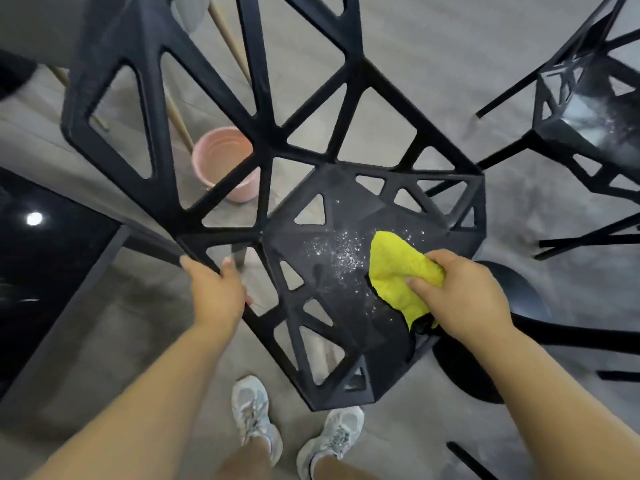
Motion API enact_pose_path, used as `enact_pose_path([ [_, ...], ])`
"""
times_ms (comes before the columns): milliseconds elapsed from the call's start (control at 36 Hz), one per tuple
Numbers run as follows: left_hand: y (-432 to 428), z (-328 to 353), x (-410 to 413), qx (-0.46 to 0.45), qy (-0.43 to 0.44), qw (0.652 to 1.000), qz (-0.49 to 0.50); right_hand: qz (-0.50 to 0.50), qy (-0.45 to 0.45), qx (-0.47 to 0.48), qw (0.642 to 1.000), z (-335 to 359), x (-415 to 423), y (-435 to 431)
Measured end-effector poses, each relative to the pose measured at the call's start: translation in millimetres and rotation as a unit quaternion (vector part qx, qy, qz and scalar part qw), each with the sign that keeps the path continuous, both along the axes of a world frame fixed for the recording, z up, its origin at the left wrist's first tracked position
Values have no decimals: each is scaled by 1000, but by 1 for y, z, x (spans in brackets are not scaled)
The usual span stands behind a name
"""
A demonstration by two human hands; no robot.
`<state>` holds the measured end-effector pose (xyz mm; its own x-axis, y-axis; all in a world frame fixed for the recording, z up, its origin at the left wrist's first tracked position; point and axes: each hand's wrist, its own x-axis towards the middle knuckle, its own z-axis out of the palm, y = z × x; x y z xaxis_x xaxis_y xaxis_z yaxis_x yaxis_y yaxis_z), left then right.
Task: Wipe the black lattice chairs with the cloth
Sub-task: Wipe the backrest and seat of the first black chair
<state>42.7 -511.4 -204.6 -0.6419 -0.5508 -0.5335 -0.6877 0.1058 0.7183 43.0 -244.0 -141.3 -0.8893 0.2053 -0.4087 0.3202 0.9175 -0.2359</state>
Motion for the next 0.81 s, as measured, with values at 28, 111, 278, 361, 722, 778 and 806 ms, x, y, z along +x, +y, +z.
enact_pose_path([
  [28, -8, 3, 0, -3, -2, 1000, -6, 3, 8, -4, 1000, -1, -3, -4],
  [111, -34, 1, -1, -12, 10, 999, -36, 10, 35, -16, 999, -5, -15, -18],
  [278, -58, -13, -20, -21, 30, 993, -112, -3, 89, -37, 995, -22, -42, -40],
  [361, -56, -20, -36, -20, 40, 987, -152, -25, 101, -83, 991, -31, -57, -49],
  [722, -45, -53, -85, -109, 147, 967, -176, -136, 92, -333, 928, -78, -100, -61],
  [778, -46, -59, -87, -126, 172, 961, -173, -151, 94, -404, 897, -88, -103, -64],
  [806, -47, -62, -88, -124, 183, 960, -173, -163, 95, -455, 870, -93, -105, -65],
])
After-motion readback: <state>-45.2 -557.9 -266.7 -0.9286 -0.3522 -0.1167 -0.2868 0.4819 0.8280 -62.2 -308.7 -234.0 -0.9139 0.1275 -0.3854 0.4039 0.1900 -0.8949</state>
